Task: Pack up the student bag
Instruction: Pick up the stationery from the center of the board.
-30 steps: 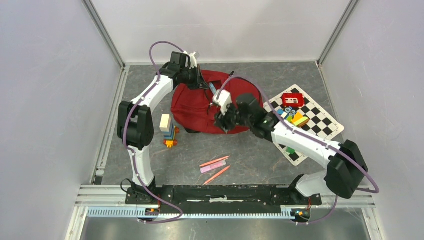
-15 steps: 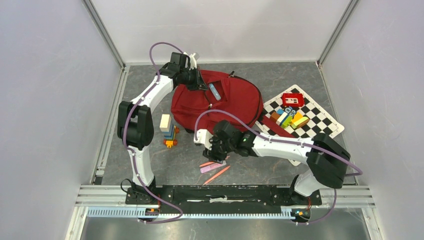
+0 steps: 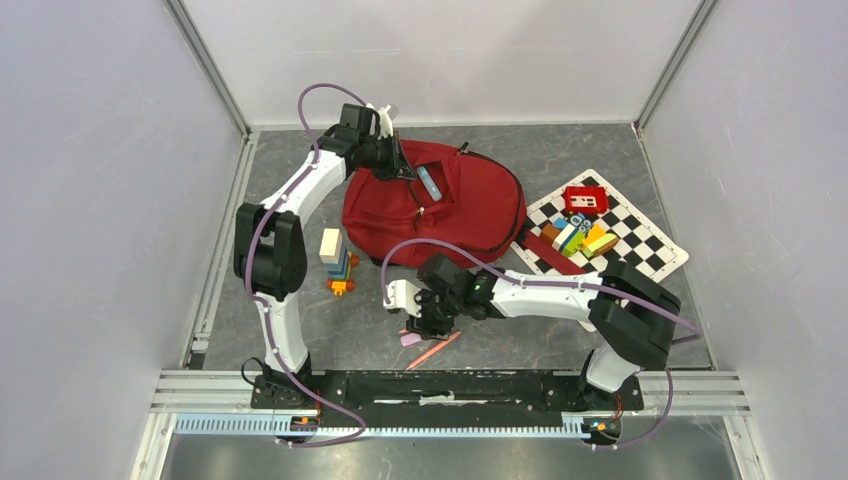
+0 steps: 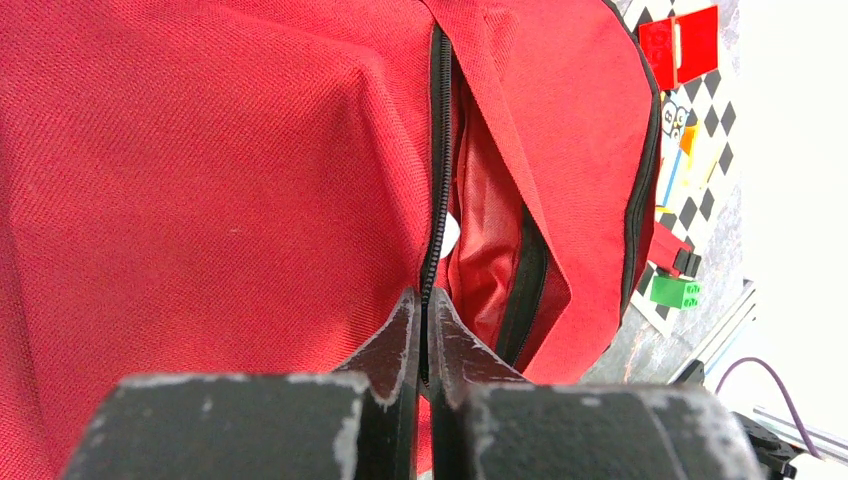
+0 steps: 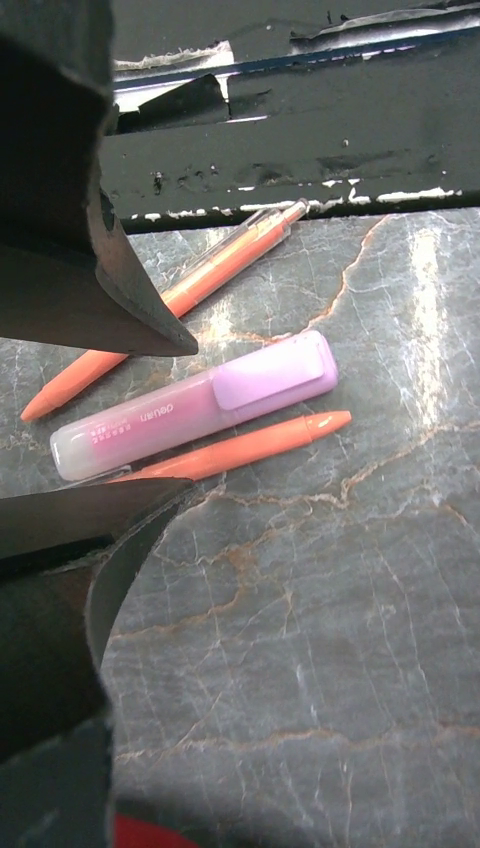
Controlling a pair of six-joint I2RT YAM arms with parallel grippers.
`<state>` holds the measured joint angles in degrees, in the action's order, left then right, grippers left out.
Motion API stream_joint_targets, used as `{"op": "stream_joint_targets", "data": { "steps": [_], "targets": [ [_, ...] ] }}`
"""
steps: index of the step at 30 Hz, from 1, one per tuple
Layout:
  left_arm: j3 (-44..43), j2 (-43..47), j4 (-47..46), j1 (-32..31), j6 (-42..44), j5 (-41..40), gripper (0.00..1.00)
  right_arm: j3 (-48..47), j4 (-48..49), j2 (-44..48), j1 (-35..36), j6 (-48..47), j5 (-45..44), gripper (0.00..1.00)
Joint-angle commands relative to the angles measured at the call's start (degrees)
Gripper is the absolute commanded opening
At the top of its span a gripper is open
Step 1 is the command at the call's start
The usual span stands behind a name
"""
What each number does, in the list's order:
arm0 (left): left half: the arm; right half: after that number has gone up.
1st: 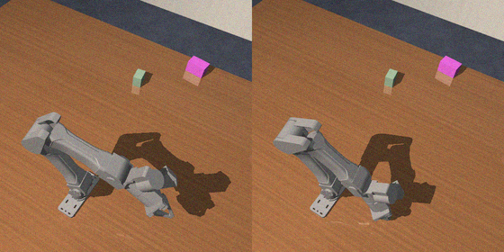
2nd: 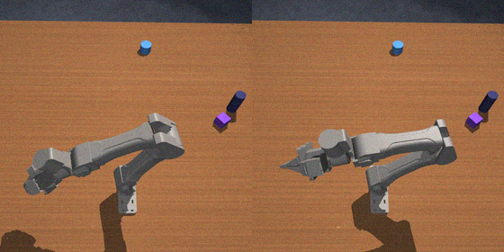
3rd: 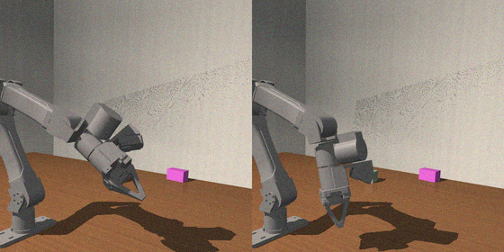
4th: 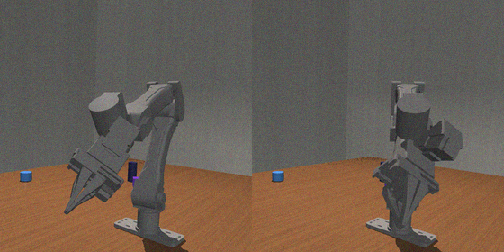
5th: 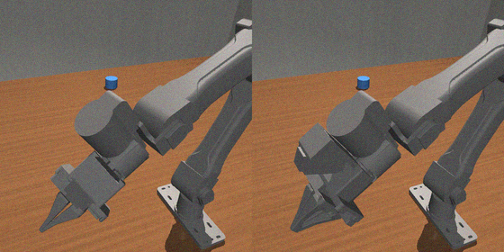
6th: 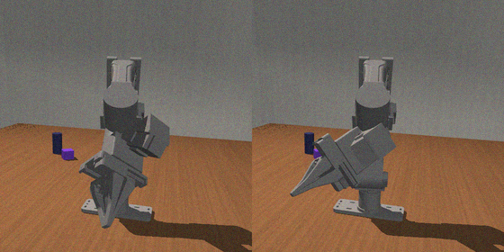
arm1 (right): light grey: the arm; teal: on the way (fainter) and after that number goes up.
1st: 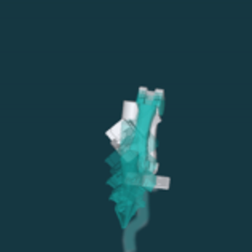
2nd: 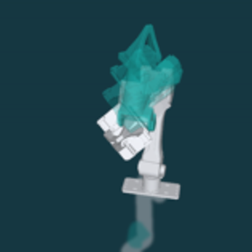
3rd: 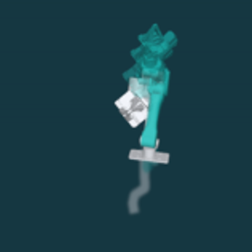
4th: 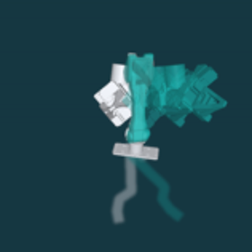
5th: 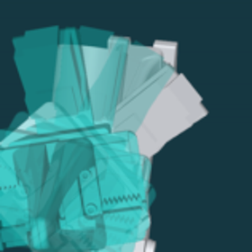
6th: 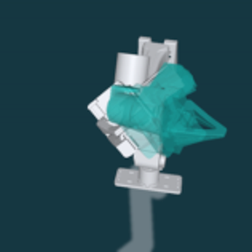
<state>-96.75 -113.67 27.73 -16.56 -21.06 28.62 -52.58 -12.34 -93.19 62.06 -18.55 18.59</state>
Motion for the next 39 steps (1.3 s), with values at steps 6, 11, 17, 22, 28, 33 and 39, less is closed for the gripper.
{"op": "stream_joint_targets", "data": {
  "steps": [6, 11, 17, 22, 28, 33, 39],
  "targets": [
    [1.82, 4.13, -2.06, 0.47, -2.67, -0.15, 0.06, 0.87, 0.03, -0.71, 2.32, -2.55, -0.12, 0.49],
    [2.22, 4.23, -2.19, 0.39, -2.64, -0.15, 0.06, 1.84, 0.34, -1.24, 3.16, -2.89, -1.28, 0.46],
    [3.13, 4.86, -2.59, 0.38, -2.85, -0.31, 0.06, 1.88, 1.13, -2.38, 3.38, -2.95, -2.72, 0.46],
    [3.76, 5.43, -2.74, 0.38, -2.91, -0.34, 0.06, 1.86, 1.26, -3.28, 3.42, -3.42, -3.96, 0.46],
    [3.52, 5.39, -2.86, 0.38, -2.89, -0.31, 0.06, 2.12, 1.89, -3.30, 3.44, -3.19, -5.87, 0.31],
    [3.63, 5.43, -2.81, 0.43, -2.94, -0.05, 0.06, 2.27, 2.50, -1.50, 3.42, -2.77, -8.06, 0.06],
    [3.32, 5.78, -1.99, 0.43, -1.28, 0.23, 0.06, -2.53, -0.12, 5.95, 3.13, 2.56, -15.84, 0.00]
  ]
}}
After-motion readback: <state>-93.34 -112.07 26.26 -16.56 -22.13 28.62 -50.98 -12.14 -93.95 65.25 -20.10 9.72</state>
